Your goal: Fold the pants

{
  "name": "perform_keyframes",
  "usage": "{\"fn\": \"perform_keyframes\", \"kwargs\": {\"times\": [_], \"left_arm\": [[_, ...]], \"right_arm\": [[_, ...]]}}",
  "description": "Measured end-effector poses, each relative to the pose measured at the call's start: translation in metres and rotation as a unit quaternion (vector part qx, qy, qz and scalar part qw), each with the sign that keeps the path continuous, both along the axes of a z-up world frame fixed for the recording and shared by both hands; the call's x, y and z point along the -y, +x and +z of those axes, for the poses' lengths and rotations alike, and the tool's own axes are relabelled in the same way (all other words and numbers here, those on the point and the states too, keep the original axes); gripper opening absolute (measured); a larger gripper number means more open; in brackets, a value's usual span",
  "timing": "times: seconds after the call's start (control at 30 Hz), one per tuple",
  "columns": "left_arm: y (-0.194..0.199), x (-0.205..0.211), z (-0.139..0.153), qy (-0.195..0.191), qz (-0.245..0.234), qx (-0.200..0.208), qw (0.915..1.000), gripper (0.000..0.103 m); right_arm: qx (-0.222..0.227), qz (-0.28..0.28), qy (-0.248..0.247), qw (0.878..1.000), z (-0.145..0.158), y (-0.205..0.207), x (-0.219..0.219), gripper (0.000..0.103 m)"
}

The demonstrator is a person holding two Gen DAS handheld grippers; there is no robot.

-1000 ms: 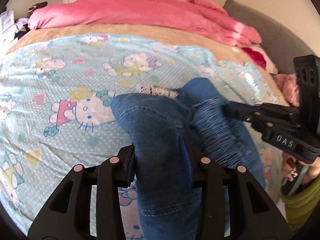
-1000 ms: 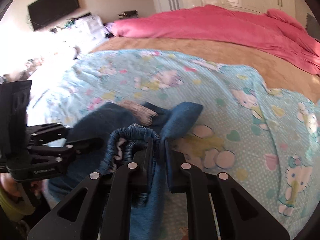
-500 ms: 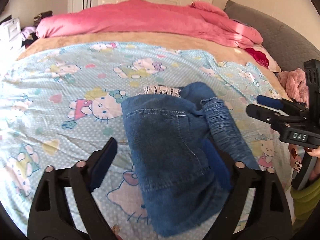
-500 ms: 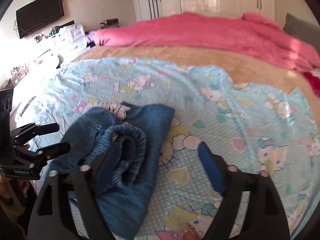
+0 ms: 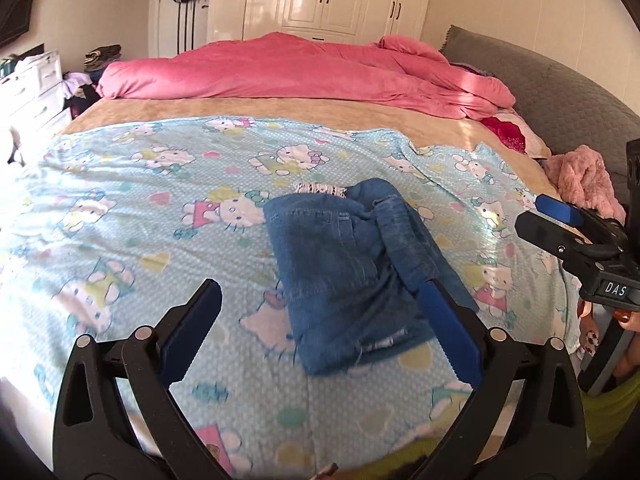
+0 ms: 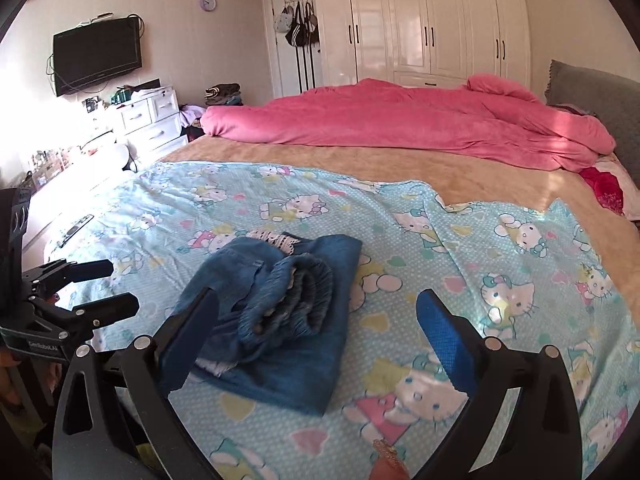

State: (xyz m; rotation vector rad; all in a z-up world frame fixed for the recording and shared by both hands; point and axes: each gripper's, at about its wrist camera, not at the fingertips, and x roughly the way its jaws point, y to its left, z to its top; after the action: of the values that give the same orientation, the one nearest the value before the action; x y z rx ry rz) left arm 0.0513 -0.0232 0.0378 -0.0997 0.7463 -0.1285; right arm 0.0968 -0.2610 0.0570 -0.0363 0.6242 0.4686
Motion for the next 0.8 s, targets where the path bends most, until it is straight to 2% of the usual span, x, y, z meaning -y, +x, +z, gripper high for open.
{"fn": "perform_keyframes", "kwargs": {"times": [0.13, 0.33, 0.43, 0.5, 0.8], "left_arm": [[-0.021, -0.007, -0.002, -0.004, 0.017, -0.001, 0.9999, 0.094], [-0.045, -0.013, -0.009, -0.005, 0.023, -0.009, 0.9997, 0.094], [-0.053, -0.016, -0.014, -0.01, 0.022, -0.018, 0.9996, 0.094], [-0.055, -0.019, -0.018, -0.016, 0.023, -0.022, 0.9994, 0.094], [-0.058, -0.018, -0.034, -0.032, 0.023, -0.038, 0.9985, 0.094]], "right_arm": [[0.003, -0.006, 0.002, 1.0, 0.0, -0.021, 0.001, 0.098], [-0.014, -0.014, 0.002, 1.0, -0.01, -0.044, 0.004, 0.098], [-0.001, -0.026, -0.026, 0.999, -0.018, -0.055, 0.001, 0.098], [0.002, -0.039, -0.028, 0.999, -0.025, -0.061, 0.001, 0.098], [-0.041, -0.07, -0.029, 0.996, -0.062, -0.068, 0.002, 0.098]]}}
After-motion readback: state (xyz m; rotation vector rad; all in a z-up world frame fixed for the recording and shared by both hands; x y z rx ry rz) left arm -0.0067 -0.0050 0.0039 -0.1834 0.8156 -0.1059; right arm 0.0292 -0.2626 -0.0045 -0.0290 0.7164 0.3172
